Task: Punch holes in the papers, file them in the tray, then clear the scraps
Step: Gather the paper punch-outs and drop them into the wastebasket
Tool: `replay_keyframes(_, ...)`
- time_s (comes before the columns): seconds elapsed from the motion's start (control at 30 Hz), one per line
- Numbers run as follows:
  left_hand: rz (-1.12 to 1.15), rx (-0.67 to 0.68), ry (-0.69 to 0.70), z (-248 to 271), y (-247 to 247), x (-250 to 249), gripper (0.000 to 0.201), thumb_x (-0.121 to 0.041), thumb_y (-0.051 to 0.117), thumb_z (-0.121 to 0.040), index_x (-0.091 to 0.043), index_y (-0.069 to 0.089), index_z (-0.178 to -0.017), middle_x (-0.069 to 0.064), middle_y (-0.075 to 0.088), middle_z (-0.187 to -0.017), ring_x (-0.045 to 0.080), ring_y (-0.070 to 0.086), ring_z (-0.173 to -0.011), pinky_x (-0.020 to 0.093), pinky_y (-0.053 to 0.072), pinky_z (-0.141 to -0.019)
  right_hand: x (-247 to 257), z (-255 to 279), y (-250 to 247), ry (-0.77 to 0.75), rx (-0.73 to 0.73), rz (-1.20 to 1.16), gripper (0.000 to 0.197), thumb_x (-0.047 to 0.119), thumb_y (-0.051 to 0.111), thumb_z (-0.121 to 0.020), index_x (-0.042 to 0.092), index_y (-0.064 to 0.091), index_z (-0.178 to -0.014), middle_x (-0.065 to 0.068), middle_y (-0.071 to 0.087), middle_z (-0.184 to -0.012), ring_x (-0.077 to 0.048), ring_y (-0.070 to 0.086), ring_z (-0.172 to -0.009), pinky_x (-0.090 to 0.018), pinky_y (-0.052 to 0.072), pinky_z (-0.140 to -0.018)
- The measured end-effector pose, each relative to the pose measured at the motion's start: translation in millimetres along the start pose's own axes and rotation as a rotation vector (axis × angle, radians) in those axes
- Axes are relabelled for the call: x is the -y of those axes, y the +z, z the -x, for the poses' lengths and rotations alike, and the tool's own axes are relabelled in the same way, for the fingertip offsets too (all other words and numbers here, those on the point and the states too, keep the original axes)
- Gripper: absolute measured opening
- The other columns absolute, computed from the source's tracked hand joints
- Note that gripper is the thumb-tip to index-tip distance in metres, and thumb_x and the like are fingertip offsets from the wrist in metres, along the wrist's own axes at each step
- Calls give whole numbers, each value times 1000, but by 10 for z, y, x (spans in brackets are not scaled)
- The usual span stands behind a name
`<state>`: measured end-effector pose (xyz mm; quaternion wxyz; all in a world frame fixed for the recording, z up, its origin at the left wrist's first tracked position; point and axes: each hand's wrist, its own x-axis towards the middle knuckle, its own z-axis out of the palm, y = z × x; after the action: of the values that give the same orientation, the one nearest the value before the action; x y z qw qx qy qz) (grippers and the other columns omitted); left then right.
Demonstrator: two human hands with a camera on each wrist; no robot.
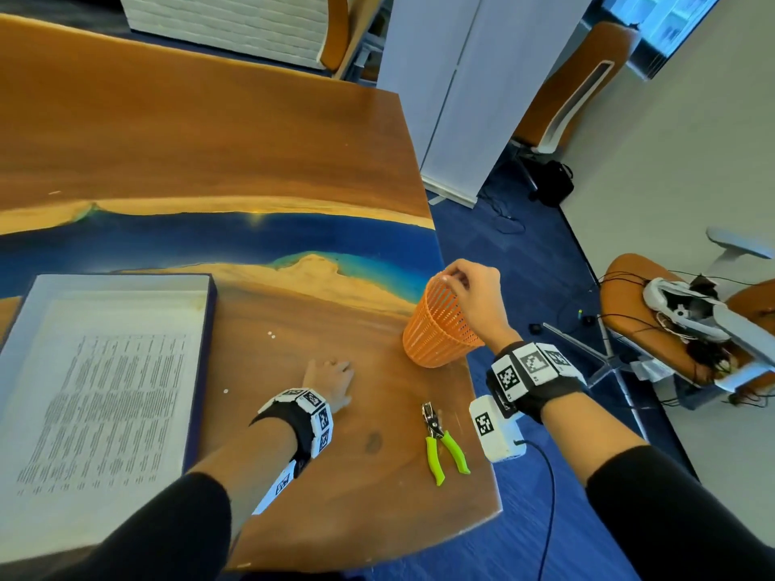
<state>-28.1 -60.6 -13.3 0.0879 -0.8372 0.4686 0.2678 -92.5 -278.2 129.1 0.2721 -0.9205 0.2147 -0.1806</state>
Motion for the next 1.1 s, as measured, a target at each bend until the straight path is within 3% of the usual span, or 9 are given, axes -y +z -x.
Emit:
replay_keyframes(0.1, 99, -150, -65, 214, 108, 197, 49, -34, 44, -97, -14, 35, -141, 3, 28, -150, 23, 29, -138, 42, 32, -107, 292, 32, 361, -102, 99, -49, 7, 11, 63, -85, 7, 66, -80, -2, 65, -73, -13, 58, -68, -23, 44, -65)
replay_keyframes(0.23, 207, -226, -217, 581, 304, 497, 57, -38, 52, -93, -12, 35, -140, 6, 26, -151, 25, 31, -138, 44, 31, -108, 474, 249, 978, -146, 305, -27, 4, 8, 67, -81, 4, 68, -80, -12, 67, -78, -17, 54, -71, -30, 41, -67)
replay_keyframes(0.37, 241, -204, -300, 898, 545, 679, 90, -55, 67, -76, -10, 29, -144, 6, 24, -153, 26, 26, -141, 46, 23, -115, 489, 623, 1535, -126, 516, 18, 7, 6, 69, -79, 2, 69, -86, -15, 65, -86, -21, 55, -76, -38, 49, -71)
replay_keyframes(0.47, 259, -147, -338, 1041, 691, 724, 124, -65, 76, -57, -7, 15, -148, 8, 12, -157, 26, 16, -145, 44, 17, -118, 494, 832, 1803, -101, 633, 74, 14, 8, 63, -85, 2, 69, -96, -16, 65, -96, -24, 57, -83, -28, 40, -69)
replay_keyframes(0.57, 208, -39, -329, 1140, 788, 738, 139, -62, 80, -52, -4, 2, -151, 6, -4, -160, 22, 0, -148, 41, 11, -120, 503, 951, 2008, -108, 710, 103, 14, 6, 63, -84, 2, 68, -96, -17, 63, -101, -29, 59, -93, -27, 37, -72)
replay_keyframes(0.77, 108, -3, -349, 1138, 844, 701, 143, -47, 88, -51, -3, -6, -150, 6, -11, -160, 23, -5, -148, 40, 14, -120, 566, 1001, 2261, -88, 670, 82, 19, 9, 63, -85, 5, 68, -103, -13, 62, -114, -30, 61, -98, -32, 45, -79)
replay_keyframes(0.93, 82, -33, -400, 1109, 818, 651, 137, -37, 93, -44, -4, 11, -149, 5, 6, -159, 22, 11, -147, 38, 25, -117, 584, 974, 2330, -20, 644, 88, 19, 8, 62, -85, 0, 70, -101, -16, 60, -123, -33, 59, -106, -33, 41, -88)
replay_keyframes(1.03, 22, -114, -476, 1102, 808, 653, 122, -36, 96, -34, -9, 39, -138, 2, 33, -150, 18, 37, -137, 34, 44, -103, 530, 993, 2363, -64, 642, 92, 14, 10, 64, -84, -4, 68, -81, -19, 63, -95, -36, 60, -88, -39, 44, -74)
replay_keyframes(1.1, 39, -117, -454, 1070, 846, 654, 111, -25, 92, -50, -7, 32, -141, 3, 28, -152, 21, 31, -140, 36, 41, -106, 509, 1014, 2368, -87, 634, 109, 18, 10, 64, -84, -3, 62, -71, -18, 59, -84, -35, 58, -79, -38, 40, -65)
